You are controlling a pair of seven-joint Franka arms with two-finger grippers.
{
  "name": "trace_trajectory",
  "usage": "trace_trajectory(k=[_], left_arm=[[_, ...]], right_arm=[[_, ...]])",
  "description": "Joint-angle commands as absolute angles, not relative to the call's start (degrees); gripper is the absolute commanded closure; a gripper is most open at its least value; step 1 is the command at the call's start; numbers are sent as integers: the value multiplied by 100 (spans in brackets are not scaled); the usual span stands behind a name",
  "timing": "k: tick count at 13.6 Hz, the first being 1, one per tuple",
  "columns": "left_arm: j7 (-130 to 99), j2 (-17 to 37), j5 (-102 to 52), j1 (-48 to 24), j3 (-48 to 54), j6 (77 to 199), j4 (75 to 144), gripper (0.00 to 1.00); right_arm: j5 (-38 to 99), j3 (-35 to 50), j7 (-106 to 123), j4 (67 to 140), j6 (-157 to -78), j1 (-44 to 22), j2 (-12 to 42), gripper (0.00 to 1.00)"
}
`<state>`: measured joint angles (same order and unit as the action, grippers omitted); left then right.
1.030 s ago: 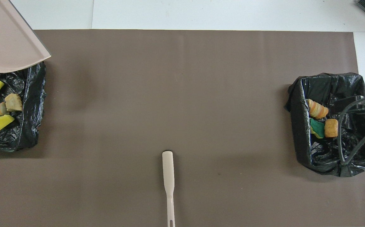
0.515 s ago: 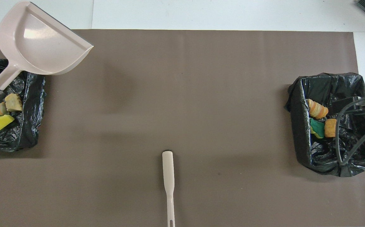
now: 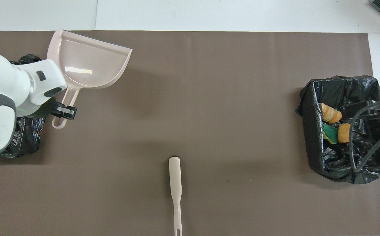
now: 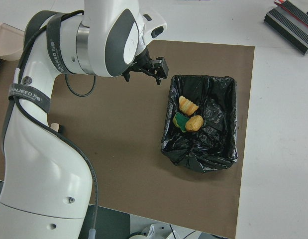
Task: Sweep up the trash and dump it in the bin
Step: 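Bring the empty dustpan back and lower it onto the table center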
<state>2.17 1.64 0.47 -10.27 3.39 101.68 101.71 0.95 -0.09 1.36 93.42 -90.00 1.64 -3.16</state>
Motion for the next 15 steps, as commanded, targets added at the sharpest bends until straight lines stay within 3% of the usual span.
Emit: trace_trajectory(k=[1,6,15], left_arm=[[-673,61,-70,-1510,220,10800,10660,100],[-2379,772,-70,-2380,220,11906,10828,100],[-1881,1309,-70,-3375,220,12814,10916,100]], right_arm=[[132,9,9,9396,-8982,167,-360,0],[132,9,9,9396,-8982,167,-360,0],[132,9,9,9396,-8982,167,-360,0]])
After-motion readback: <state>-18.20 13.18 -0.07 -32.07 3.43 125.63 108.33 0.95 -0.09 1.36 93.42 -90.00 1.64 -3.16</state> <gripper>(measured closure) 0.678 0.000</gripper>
